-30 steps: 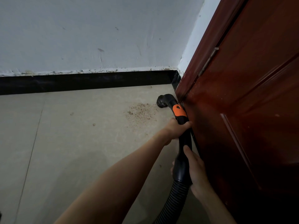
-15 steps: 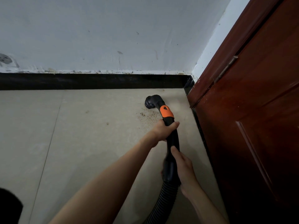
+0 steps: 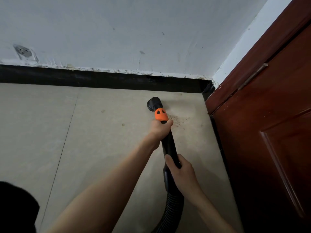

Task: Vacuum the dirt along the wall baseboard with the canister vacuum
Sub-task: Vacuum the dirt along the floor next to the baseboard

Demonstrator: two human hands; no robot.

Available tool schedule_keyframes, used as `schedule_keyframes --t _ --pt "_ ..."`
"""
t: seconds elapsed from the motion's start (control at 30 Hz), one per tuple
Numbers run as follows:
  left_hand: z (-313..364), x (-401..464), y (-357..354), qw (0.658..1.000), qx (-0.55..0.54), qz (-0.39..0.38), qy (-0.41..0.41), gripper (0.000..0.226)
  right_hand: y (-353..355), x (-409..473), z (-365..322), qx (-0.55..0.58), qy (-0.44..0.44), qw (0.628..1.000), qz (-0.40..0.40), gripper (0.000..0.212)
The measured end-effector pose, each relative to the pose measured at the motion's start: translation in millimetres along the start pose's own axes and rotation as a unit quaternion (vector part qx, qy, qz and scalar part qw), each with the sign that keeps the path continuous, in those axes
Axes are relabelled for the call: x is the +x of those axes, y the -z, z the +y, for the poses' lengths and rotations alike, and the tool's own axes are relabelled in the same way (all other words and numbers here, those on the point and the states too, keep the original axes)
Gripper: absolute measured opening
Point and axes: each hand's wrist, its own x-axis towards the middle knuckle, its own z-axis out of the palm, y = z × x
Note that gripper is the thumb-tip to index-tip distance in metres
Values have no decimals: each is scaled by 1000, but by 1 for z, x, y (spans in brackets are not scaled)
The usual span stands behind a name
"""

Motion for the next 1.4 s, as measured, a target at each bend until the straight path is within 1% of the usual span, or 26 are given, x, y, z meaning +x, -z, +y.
schedule_keyframes --t 0.07,0.17,0.23,0.3,0.37,0.43,0.47,0.53,0.63,0.8,0.97,1.03,1.13,1.2,1.4 --pt "-5 -5 5 1000 -9 16 -5 27 -1 -4 2 -17 11 1000 -17 29" --pt "-18 -18 17 999 -32 -2 -8 31 -3 -11 7 -53 19 997 -50 27" --pt "-28 -26 26 997 -71 -16 -8 32 -7 -16 9 -52 17 995 -78 24" --pt "-37 -35 35 992 -125 -29 -2 30 -11 -19 7 -31 4 992 -124 25" --pt "-46 -43 42 985 -169 -37 0 28 -12 -20 3 14 -21 983 -182 31" --pt "-55 -48 47 981 -187 -45 -2 27 -15 -22 0 70 -47 972 -221 36" --pt "-60 -50 50 981 -188 -51 -1 27 -18 -24 0 76 -51 970 -226 37" --pt "-67 -52 54 979 -194 -66 11 27 -25 -27 2 32 -35 976 -211 35" --pt "-71 -52 57 970 -223 -95 36 27 -30 -30 5 -58 -1 985 -163 38" --pt "-59 -46 47 970 -205 -120 43 32 -21 -24 1 -92 4 989 -116 41" --pt "-51 -41 30 978 -172 -109 39 39 -9 -16 4 -142 8 986 -83 43" --pt "-48 -40 24 982 -153 -104 38 39 -5 -12 5 -135 3 988 -79 43" --pt "-39 -38 15 986 -139 -89 39 31 2 -5 4 -103 1 991 -83 44" --pt "-37 -37 11 987 -135 -82 40 30 4 -5 5 -101 0 991 -83 45" --pt "-48 -40 0 984 -136 -107 47 32 12 -16 15 -117 2 991 -59 47"
